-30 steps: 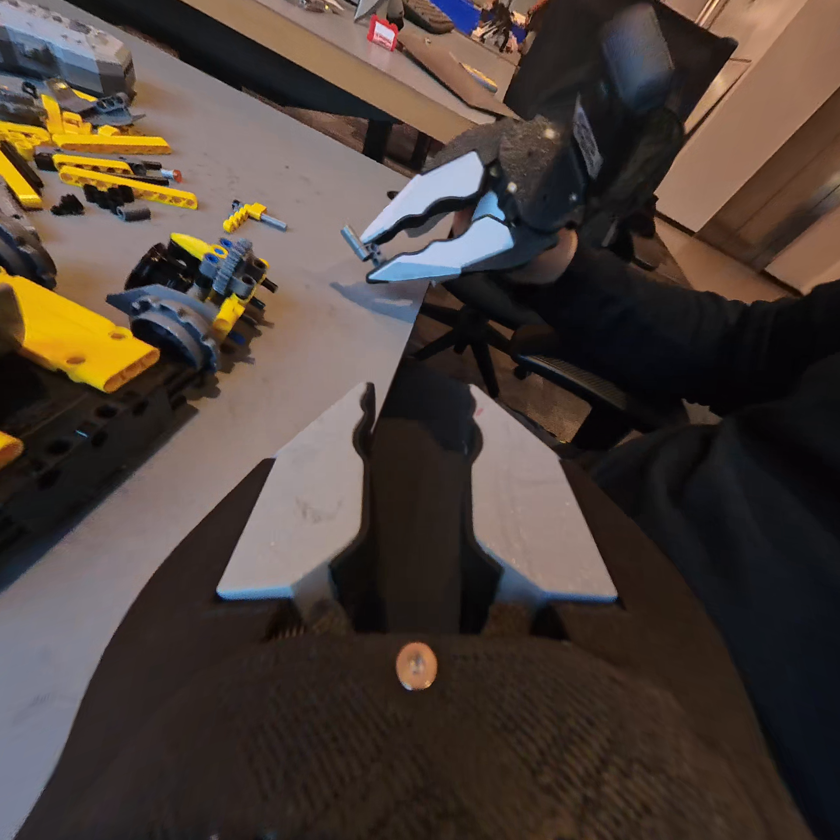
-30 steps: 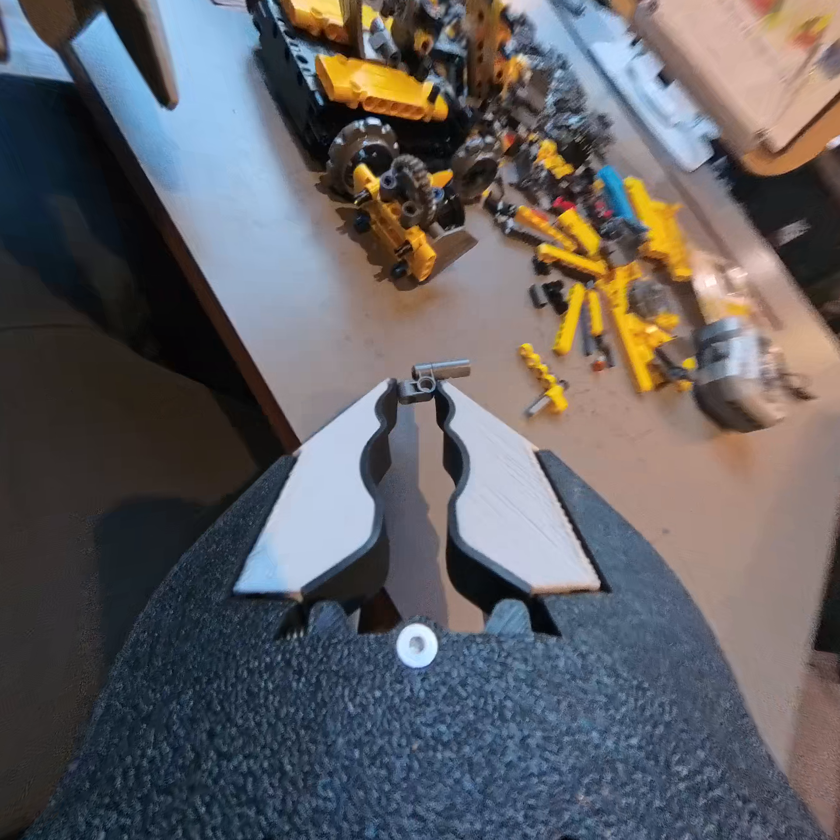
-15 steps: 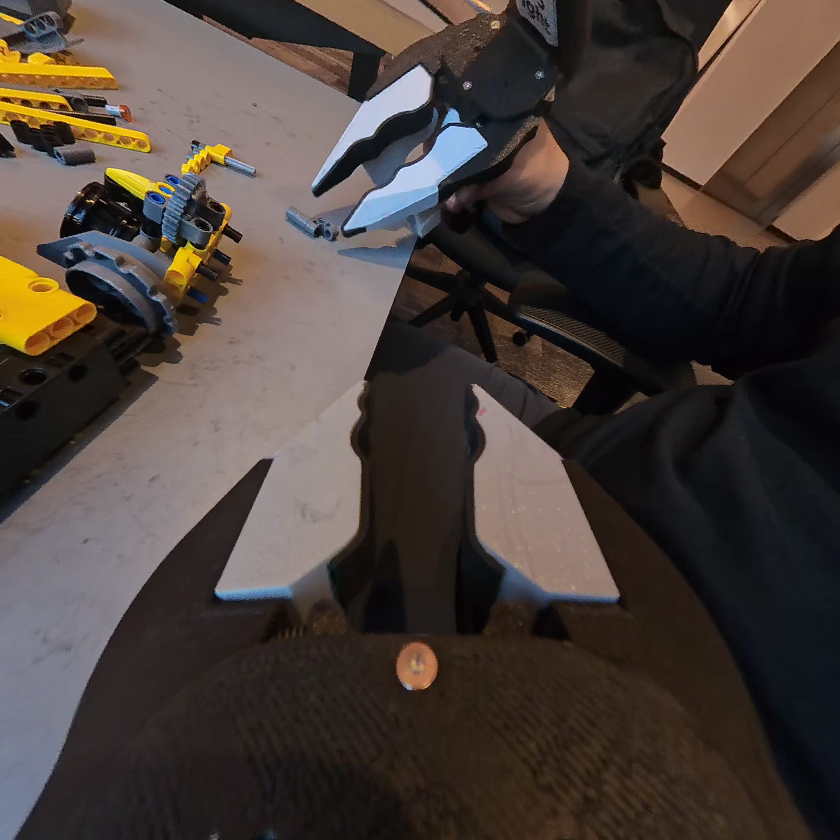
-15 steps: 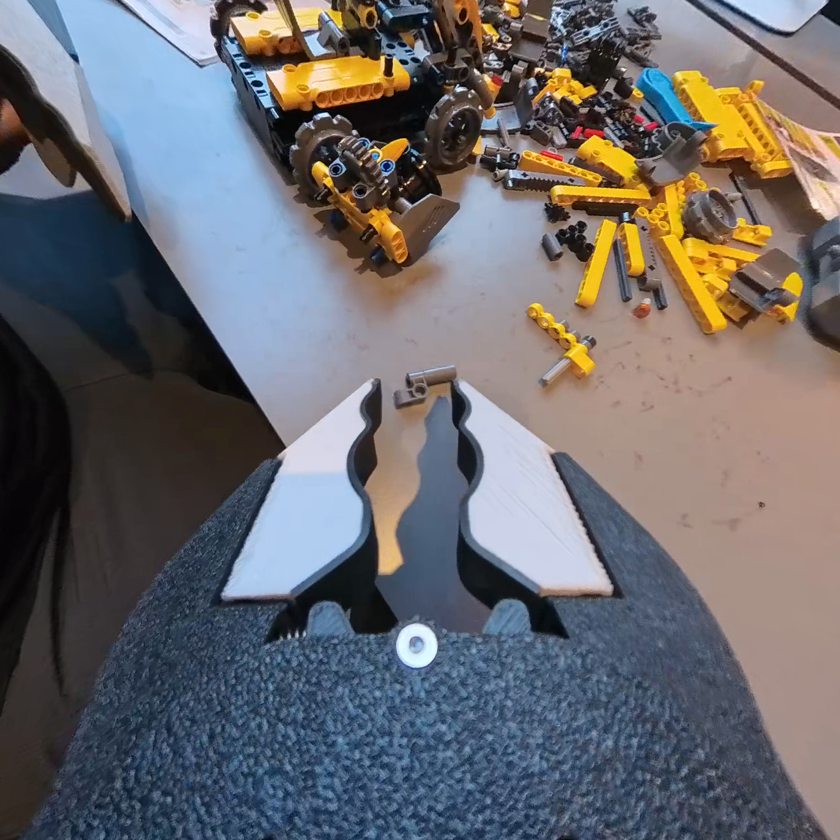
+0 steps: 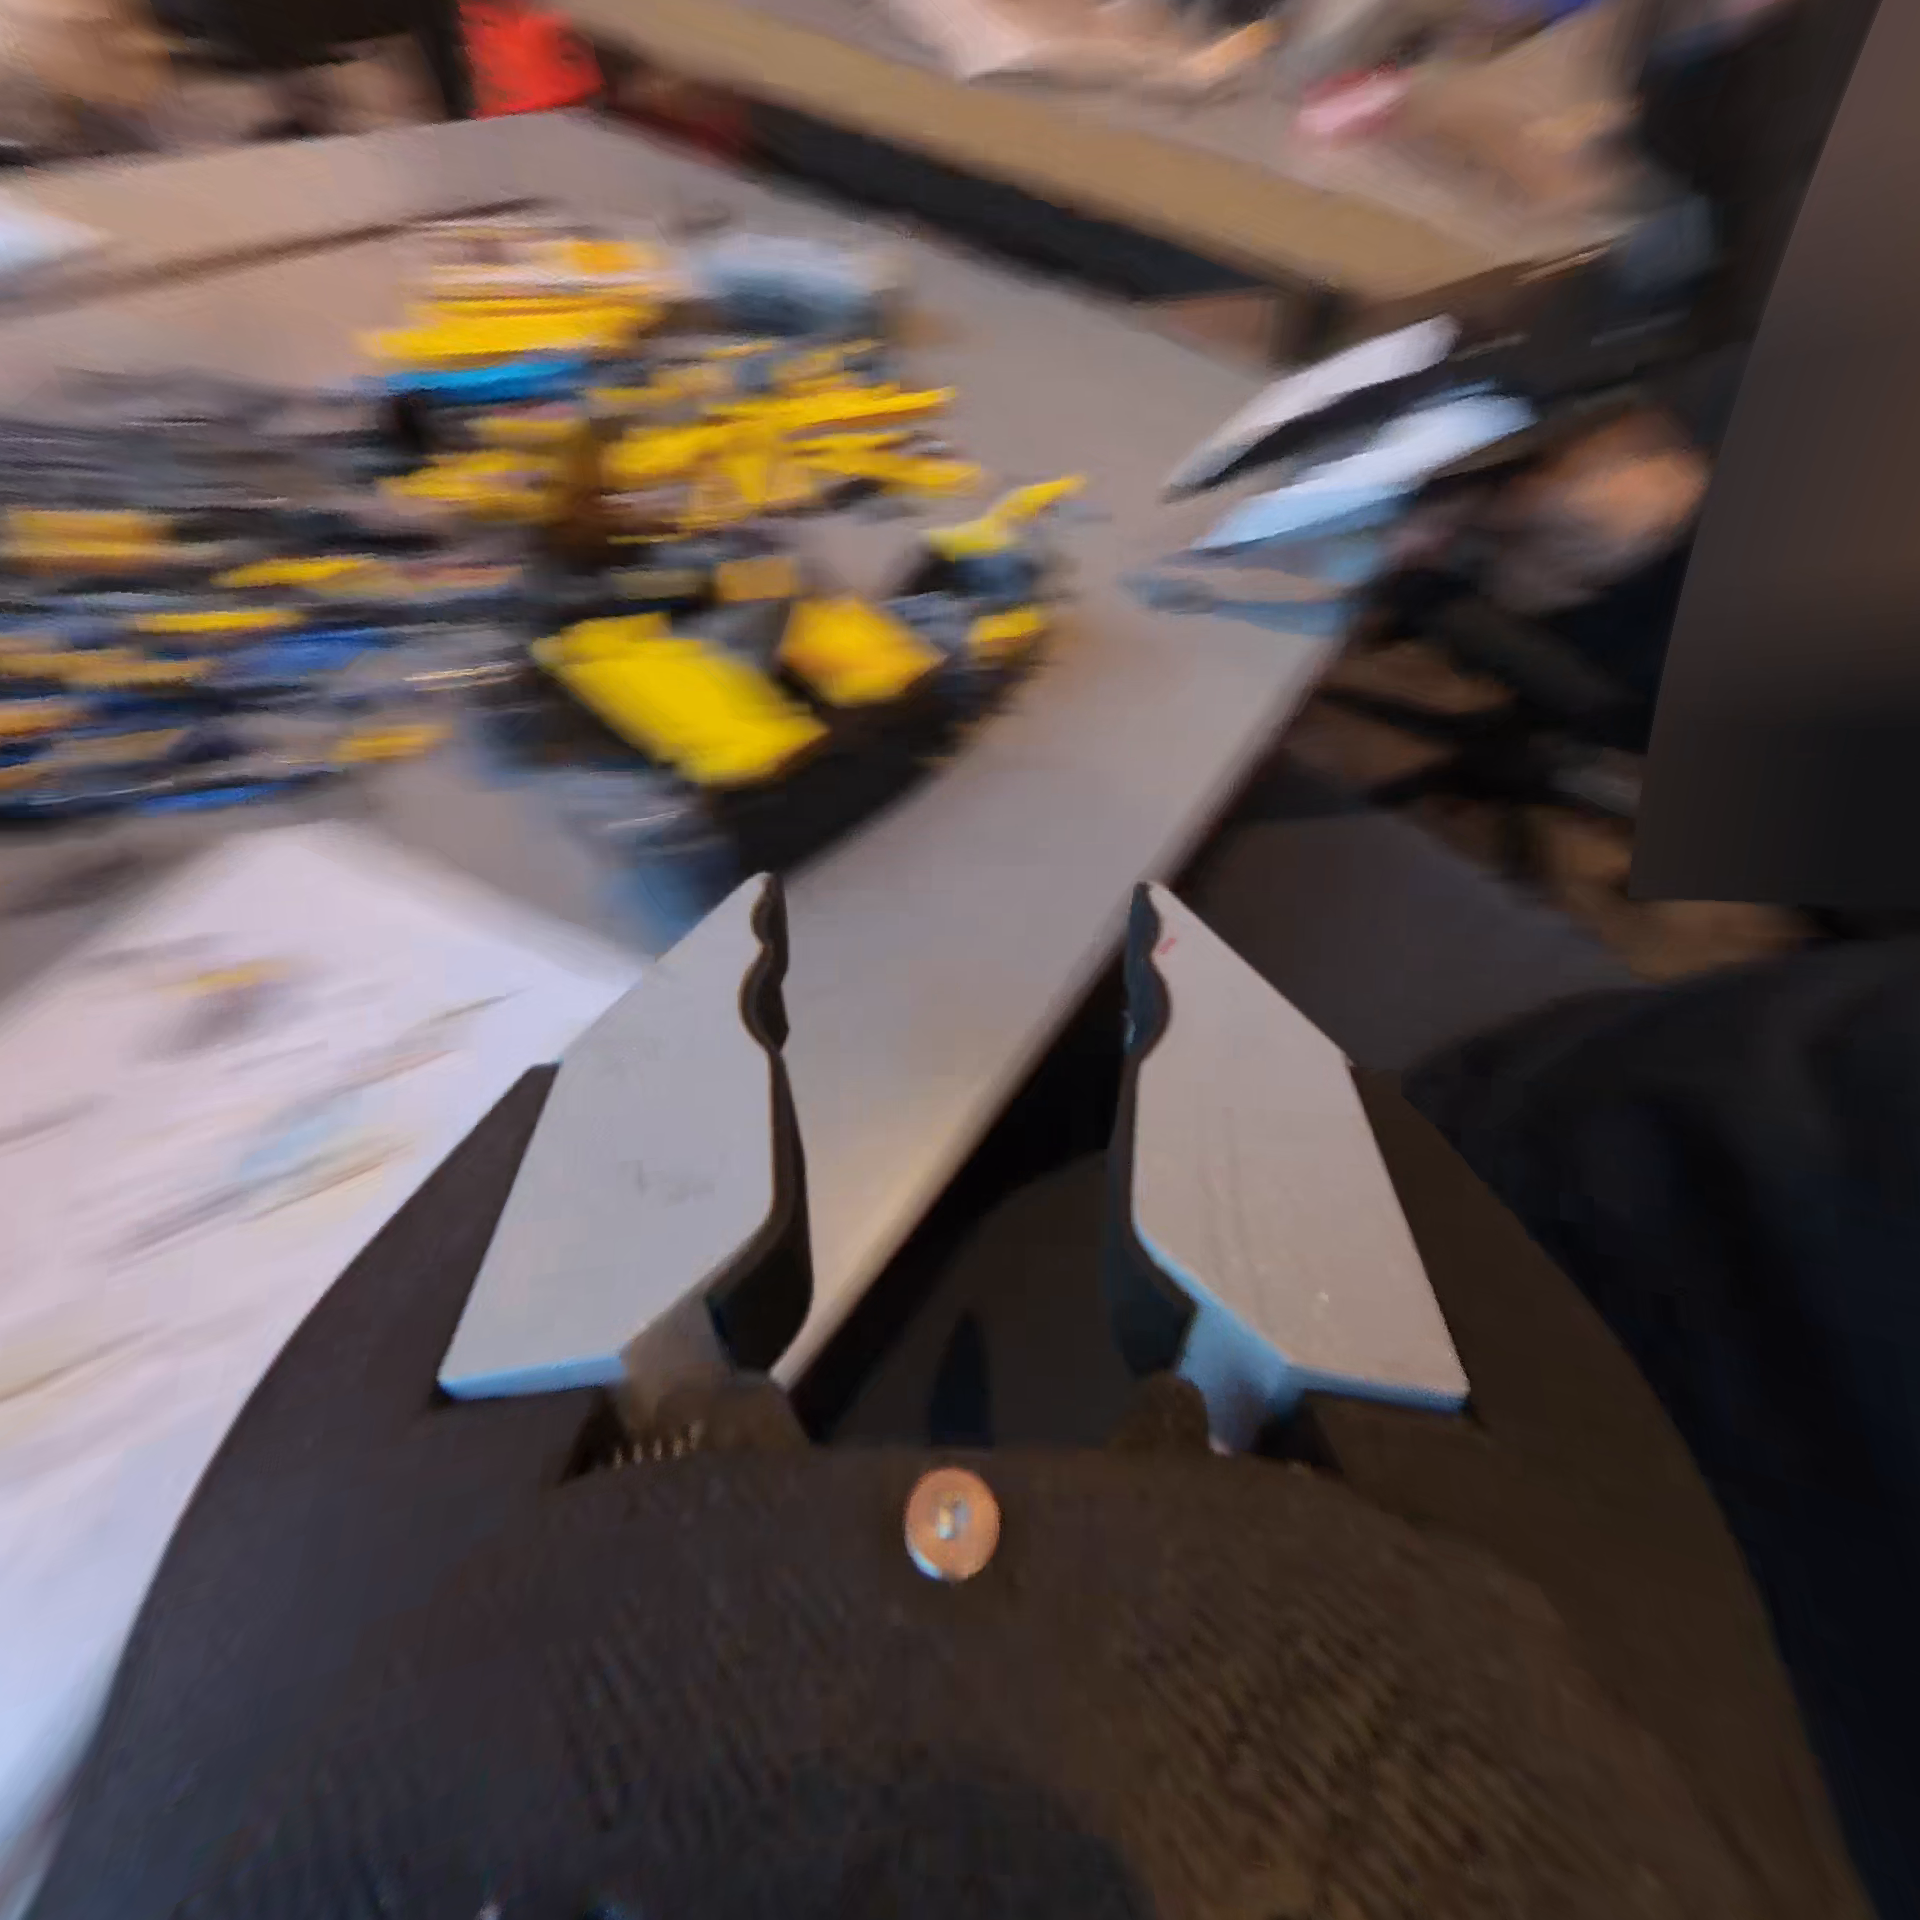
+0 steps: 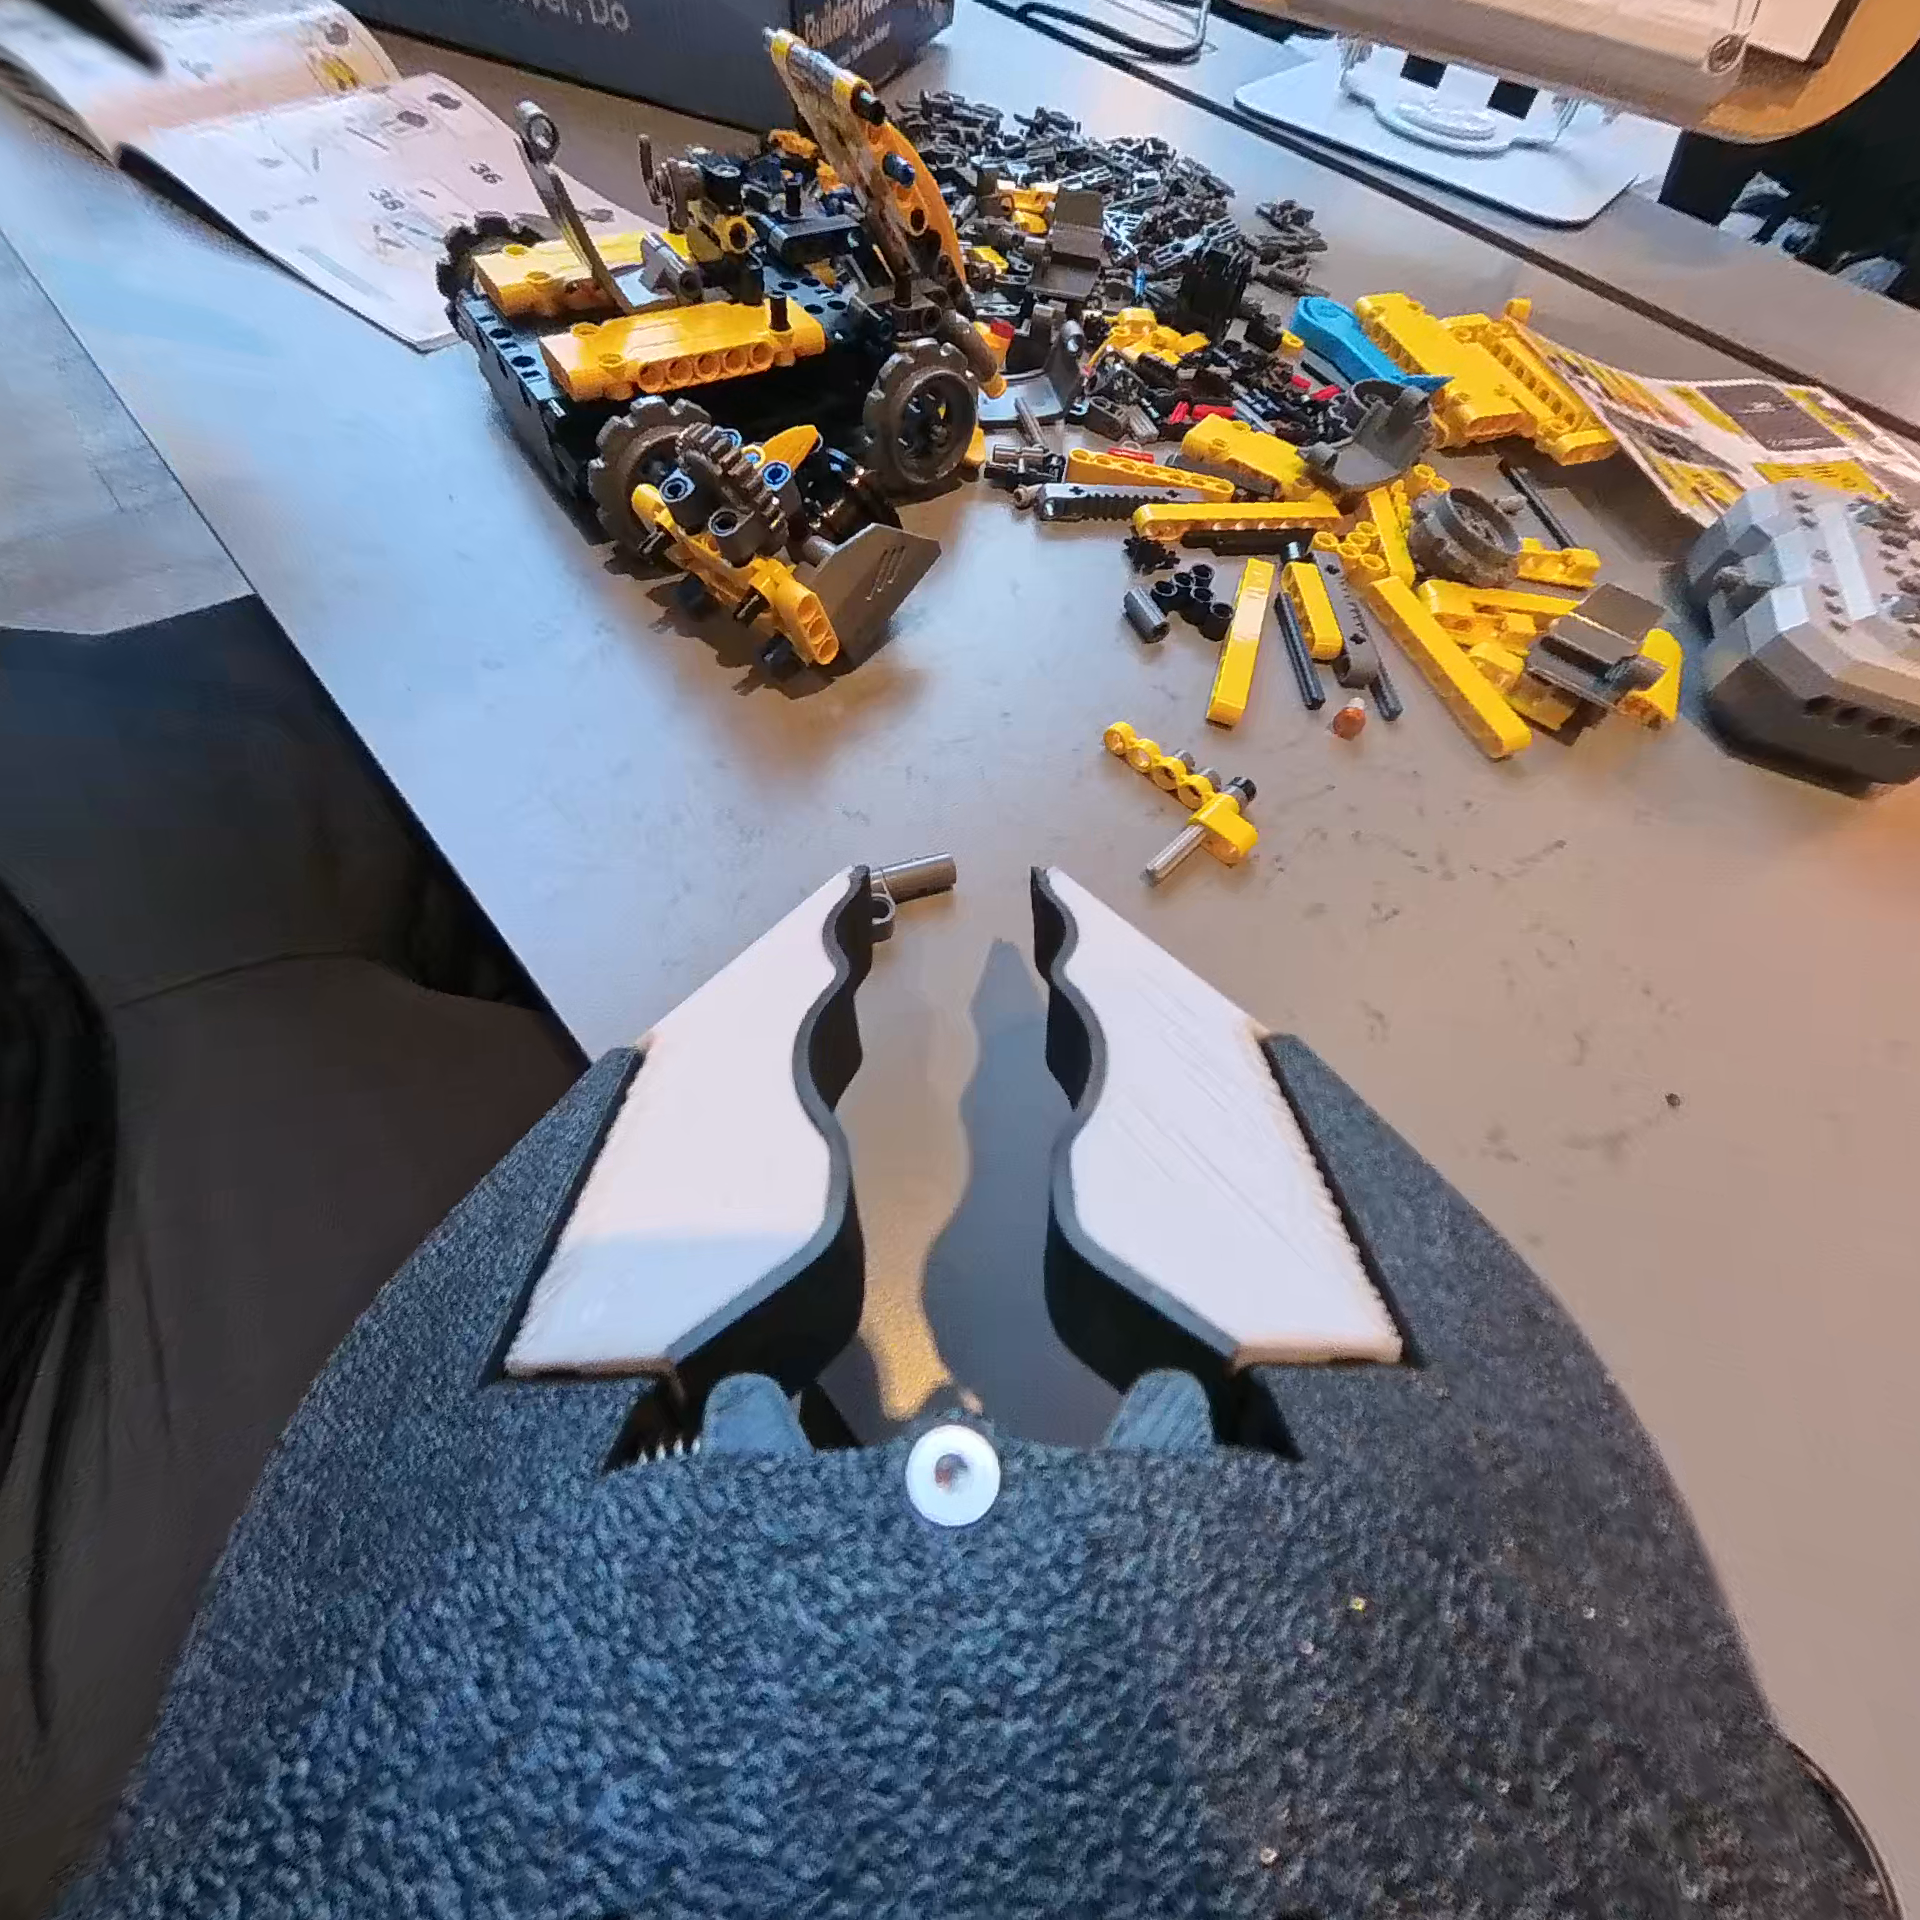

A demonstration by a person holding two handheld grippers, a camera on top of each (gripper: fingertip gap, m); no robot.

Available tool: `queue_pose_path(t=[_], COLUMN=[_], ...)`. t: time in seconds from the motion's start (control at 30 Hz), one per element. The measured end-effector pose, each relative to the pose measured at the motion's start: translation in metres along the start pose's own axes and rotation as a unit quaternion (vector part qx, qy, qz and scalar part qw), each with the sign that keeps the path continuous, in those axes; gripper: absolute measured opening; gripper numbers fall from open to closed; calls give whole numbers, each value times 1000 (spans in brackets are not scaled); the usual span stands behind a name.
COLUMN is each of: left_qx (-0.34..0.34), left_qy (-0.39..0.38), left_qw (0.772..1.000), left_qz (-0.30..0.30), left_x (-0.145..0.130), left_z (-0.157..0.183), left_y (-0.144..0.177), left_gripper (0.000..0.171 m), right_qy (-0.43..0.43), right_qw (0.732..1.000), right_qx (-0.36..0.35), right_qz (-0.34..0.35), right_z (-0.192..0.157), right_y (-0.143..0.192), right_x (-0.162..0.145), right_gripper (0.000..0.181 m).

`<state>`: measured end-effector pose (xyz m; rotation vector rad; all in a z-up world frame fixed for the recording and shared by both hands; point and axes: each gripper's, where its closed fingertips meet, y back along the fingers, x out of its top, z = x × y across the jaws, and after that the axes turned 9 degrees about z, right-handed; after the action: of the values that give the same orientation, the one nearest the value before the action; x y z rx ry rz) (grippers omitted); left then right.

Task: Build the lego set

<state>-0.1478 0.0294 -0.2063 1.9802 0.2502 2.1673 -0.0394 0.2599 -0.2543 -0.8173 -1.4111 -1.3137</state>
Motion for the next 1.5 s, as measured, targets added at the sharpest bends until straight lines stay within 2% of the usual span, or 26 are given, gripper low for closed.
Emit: queue_pose_path(t=[0.07, 0.1, 0.17, 0.2, 0.23, 0.3, 0.37, 0.43, 0.47, 0.63, 0.77, 0.87, 1.0, 1.1, 1.3, 1.4, 1.5], left_qx=[90, 101, 92, 89, 92, 71, -4, -56, -61, -58, -63, -63, -71, -68, -54, -54, -54], left_qy=[-4, 11, 45, 50, 44, 18, -32, -80, -85, -36, -38, -81, -94, -109, -95, -95, -94], left_qw=[995, 993, 989, 985, 980, 969, 959, 955, 956, 969, 955, 937, 924, 916, 924, 927, 933], left_qz=[-47, -64, -110, -139, -170, -234, -281, -280, -276, -238, -287, -335, -365, -381, -365, -358, -344], left_x=[7, 12, 15, 12, 4, -18, -38, -44, -43, -16, -28, -47, -57, -61, -61, -62, -61], left_z=[-50, -66, -88, -97, -107, -120, -118, -116, -118, -131, -133, -132, -130, -131, -128, -124, -122], left_y=[29, 40, 50, 50, 49, 43, 40, 40, 41, 35, 26, 15, 0, -3, -2, -1, -1], left_gripper=[60, 60, 68, 82, 89, 87, 78, 78, 78, 75, 76, 77, 78, 68, 61, 51, 37], right_qy=[-4, -7, -13, -16, -18, -18, -12, 4, 11, 10, -13, -18, -14, -11, -4, -10, -3], right_qw=[1000, 1000, 1000, 1000, 1000, 1000, 1000, 1000, 1000, 1000, 1000, 1000, 1000, 1000, 1000, 1000, 999], right_qx=[2, 3, 5, 6, 6, 6, 2, -5, -6, -5, -1, -3, -2, -1, 1, 1, 5], right_qz=[0, 1, 3, 3, 4, 2, -4, -11, -16, -23, -12, -9, -13, -12, -1, 25, 52], right_z=[0, 0, 0, 0, 0, 0, -1, -1, -2, -1, 0, 1, 0, -1, -2, -2, -10], right_y=[0, 0, 0, 0, 0, 0, 0, -1, -2, -4, -3, -3, -3, -3, -2, 2, 6], right_x=[0, 0, 0, 0, 0, 0, -2, -4, -5, -6, -3, -3, -4, -4, 0, 12, 39], right_gripper=[30, 30, 29, 29, 29, 29, 28, 28, 28, 26, 26, 25, 25, 25, 25, 25, 26])
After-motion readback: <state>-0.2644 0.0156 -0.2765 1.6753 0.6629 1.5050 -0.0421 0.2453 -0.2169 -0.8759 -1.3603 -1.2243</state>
